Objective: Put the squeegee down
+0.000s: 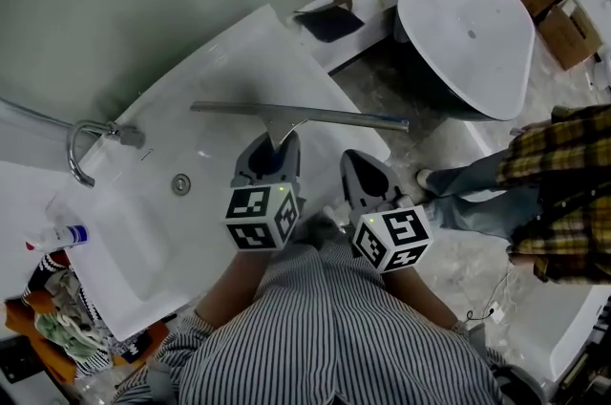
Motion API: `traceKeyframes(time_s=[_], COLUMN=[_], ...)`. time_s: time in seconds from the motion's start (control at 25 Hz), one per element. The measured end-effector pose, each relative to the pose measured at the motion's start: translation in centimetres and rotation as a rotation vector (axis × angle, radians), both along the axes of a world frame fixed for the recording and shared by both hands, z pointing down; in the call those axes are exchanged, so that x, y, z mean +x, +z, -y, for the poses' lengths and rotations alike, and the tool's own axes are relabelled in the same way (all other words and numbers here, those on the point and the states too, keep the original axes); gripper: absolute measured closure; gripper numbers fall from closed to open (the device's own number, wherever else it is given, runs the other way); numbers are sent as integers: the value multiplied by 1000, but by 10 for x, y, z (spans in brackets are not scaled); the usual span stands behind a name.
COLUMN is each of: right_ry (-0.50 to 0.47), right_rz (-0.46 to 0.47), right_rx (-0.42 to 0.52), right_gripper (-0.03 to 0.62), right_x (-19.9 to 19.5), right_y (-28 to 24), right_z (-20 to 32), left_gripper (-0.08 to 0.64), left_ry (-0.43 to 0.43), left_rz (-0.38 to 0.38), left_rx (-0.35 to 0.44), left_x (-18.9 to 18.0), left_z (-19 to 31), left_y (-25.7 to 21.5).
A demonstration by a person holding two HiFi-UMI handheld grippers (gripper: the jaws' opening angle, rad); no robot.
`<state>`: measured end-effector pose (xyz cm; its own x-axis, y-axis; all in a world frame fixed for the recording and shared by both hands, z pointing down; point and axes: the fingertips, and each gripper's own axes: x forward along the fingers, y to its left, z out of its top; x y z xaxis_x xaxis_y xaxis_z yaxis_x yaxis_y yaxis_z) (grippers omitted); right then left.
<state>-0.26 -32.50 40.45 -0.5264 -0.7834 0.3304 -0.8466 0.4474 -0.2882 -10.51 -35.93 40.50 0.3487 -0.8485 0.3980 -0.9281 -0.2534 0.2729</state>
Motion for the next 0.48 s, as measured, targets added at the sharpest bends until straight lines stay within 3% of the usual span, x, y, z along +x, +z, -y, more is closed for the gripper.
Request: traceKeyframes(time_s=[0.48], right_ry=[21], right_rz=[17], right_rx=[-80], right_gripper=[575], right_x=[12], right_y=[34], right_z=[15], left_gripper=[446], left_ry=[2], left_rz=[9], left_rx=[-57], left_x=[9], left_z=[28], left_y=[29])
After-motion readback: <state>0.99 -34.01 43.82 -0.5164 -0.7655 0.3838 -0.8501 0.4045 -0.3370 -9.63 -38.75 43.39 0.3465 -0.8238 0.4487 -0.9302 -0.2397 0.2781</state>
